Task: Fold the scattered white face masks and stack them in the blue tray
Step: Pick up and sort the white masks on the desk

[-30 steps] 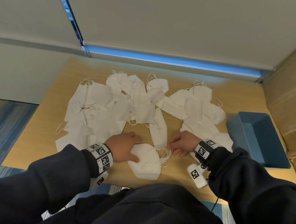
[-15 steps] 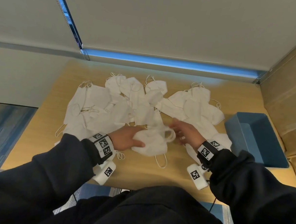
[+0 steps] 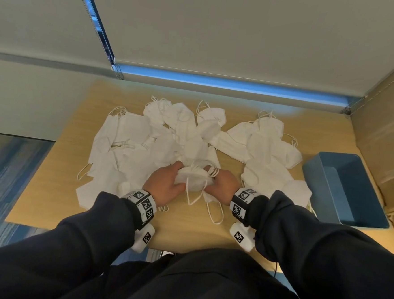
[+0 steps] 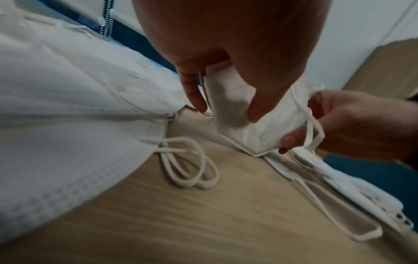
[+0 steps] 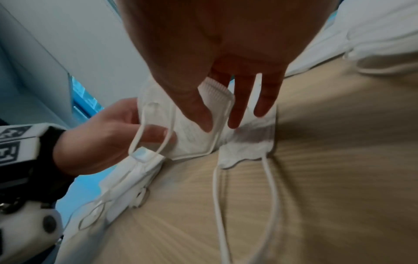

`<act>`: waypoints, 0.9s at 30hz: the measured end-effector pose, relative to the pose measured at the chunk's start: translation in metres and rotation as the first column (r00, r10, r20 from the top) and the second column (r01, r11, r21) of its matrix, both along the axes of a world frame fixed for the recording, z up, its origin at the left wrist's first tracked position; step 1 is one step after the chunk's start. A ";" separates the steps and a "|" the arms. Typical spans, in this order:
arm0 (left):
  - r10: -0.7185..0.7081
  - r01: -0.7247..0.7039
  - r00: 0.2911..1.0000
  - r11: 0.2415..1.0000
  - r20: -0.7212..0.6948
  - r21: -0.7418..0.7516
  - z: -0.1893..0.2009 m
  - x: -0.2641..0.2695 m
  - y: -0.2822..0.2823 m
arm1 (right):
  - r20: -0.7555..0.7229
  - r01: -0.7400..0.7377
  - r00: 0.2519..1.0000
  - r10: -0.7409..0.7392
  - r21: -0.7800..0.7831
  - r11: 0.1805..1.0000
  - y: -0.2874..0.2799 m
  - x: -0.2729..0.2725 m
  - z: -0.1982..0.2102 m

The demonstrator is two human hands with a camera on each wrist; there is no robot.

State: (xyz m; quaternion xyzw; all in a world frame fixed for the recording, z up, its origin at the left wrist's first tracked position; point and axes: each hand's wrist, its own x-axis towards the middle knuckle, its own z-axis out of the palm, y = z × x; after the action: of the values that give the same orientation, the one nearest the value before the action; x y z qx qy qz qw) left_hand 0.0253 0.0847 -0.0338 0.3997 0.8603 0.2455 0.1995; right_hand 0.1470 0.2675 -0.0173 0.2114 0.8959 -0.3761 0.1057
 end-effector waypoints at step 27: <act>-0.309 0.355 0.813 0.935 0.494 0.000 0.090 -0.047 -0.034 | 0.299 0.324 0.944 -0.136 -0.776 0.542 0.075 -0.011 0.116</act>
State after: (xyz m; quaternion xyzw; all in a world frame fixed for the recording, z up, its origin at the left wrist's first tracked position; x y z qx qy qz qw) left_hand -0.0216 0.0503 0.0566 0.4593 0.7095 0.2593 0.4674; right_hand 0.1359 0.3430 0.0984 0.2921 0.5696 -0.7326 0.2313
